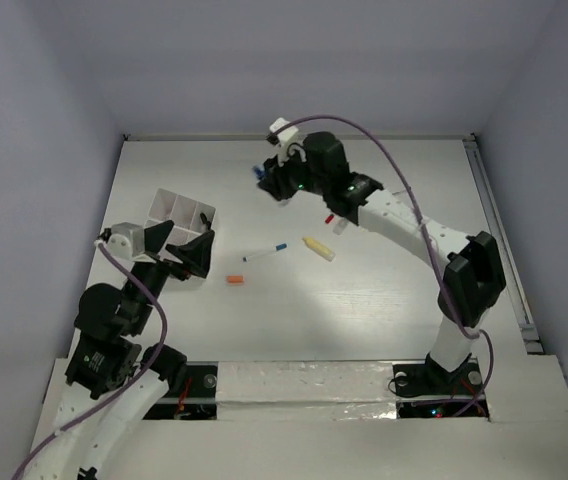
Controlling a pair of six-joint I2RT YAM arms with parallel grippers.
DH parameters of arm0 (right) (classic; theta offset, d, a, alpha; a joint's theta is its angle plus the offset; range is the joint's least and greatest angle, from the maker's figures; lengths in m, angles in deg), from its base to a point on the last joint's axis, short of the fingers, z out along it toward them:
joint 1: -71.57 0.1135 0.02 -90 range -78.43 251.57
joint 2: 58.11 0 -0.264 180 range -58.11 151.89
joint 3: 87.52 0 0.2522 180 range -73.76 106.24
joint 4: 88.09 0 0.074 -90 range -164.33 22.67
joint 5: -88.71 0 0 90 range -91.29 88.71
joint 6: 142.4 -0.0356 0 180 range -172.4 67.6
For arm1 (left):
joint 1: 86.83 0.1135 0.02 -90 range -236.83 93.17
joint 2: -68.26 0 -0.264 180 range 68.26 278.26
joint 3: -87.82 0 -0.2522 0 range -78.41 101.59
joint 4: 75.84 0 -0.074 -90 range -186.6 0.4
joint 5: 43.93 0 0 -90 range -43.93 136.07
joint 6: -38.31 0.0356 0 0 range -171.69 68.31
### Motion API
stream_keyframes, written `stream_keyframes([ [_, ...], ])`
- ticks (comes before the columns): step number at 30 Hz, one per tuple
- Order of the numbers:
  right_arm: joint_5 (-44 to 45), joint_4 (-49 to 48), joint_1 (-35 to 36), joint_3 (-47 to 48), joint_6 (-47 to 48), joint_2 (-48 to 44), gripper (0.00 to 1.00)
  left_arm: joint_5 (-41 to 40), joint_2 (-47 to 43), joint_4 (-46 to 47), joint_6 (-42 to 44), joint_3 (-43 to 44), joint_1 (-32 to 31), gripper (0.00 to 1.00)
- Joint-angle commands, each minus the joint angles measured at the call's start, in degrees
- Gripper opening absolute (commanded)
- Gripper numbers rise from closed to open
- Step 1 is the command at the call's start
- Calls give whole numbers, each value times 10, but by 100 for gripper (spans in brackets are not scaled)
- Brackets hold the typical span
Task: Sort the stationery into containers
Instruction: Place the stationery in the storage box.
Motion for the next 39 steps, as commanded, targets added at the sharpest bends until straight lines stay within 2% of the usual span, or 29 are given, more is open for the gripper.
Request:
stream_keyframes([
  [1, -129, -319, 58, -39, -168, 17, 26, 9, -50, 56, 1, -5, 29, 96],
  [2, -144, -393, 82, -36, -222, 42, 26, 2, -66, 56, -1, -9, 35, 96],
  [5, -140, -452, 125, 18, -265, 109, 26, -8, -78, 56, -1, -9, 46, 97],
  [7, -120, -489, 161, 48, -264, 141, 26, -14, -83, 56, -3, -10, 51, 97],
  [13, -64, -578, 204, 130, -298, 249, 24, -19, -89, 56, -6, -9, 57, 98],
  [15, -29, -570, 217, 174, -284, 286, 23, -16, -90, 68, -7, -10, 57, 98],
  [22, 5, -514, 239, 320, -274, 377, 23, -15, -96, 69, -9, -12, 57, 99],
  [26, 15, -486, 244, 358, -264, 411, 23, -12, -98, 69, -8, -12, 57, 99],
  [39, 35, -482, 244, 334, -272, 436, 23, -11, -99, 70, -5, -13, 51, 99],
])
